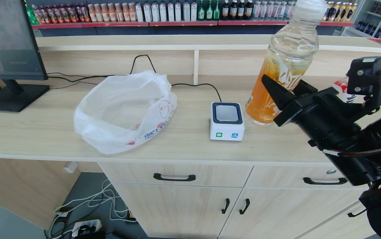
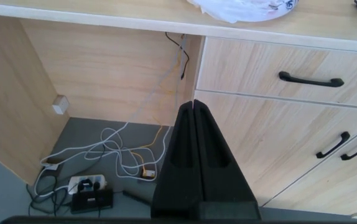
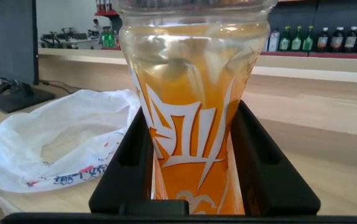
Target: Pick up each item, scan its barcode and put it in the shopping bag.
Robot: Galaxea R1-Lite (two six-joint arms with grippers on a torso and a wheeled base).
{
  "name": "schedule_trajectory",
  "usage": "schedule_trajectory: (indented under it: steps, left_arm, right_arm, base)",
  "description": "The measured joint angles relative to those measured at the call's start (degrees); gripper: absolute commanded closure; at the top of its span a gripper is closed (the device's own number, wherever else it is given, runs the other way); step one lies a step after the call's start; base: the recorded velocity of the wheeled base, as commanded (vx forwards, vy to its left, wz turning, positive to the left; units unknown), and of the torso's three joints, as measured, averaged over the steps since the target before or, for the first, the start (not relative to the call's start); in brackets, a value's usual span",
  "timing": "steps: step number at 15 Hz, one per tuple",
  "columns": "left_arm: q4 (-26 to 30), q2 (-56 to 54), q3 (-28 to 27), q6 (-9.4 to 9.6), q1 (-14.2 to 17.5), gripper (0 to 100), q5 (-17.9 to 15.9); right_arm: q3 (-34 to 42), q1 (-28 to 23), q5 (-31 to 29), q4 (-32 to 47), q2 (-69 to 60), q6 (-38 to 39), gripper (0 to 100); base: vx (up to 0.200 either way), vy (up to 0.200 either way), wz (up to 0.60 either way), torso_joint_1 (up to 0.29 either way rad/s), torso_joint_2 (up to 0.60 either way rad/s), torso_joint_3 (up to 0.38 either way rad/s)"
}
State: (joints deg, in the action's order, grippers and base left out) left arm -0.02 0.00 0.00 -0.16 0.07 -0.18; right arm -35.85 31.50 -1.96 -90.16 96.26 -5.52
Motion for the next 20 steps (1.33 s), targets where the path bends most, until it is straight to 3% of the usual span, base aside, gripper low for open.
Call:
schedule_trajectory:
  steps: [4, 14, 16, 20]
  left_arm:
    - [0.0, 0.0, 0.0, 0.00, 0.0, 100, 0.0]
    - [0.0, 0.0, 0.0, 0.16, 0.0, 100, 0.0]
    - [0.0, 0.0, 0.0, 0.16, 0.0, 100, 0.0]
    - [0.0, 0.0, 0.0, 0.26, 0.0, 100, 0.0]
  right_arm:
    - [0.2, -1.3, 0.1, 0.1, 0.3, 0.1, 100]
    - [-0.5, -4.2, 1.7, 0.5, 0.2, -2.4, 100]
    - [-1.2, -7.3, 5.3, 1.2, 0.2, -5.5, 100]
    - [-3.3, -13.8, 20.3, 8.5, 0.3, -16.7, 100]
  base:
    - [0.000, 0.200, 0.00, 0.001, 0.00, -0.001]
    - [0.000, 0.000, 0.00, 0.000, 0.00, 0.000]
    - [0.000, 0.000, 0.00, 0.000, 0.00, 0.000]
    - [0.000, 0.000, 0.00, 0.000, 0.00, 0.000]
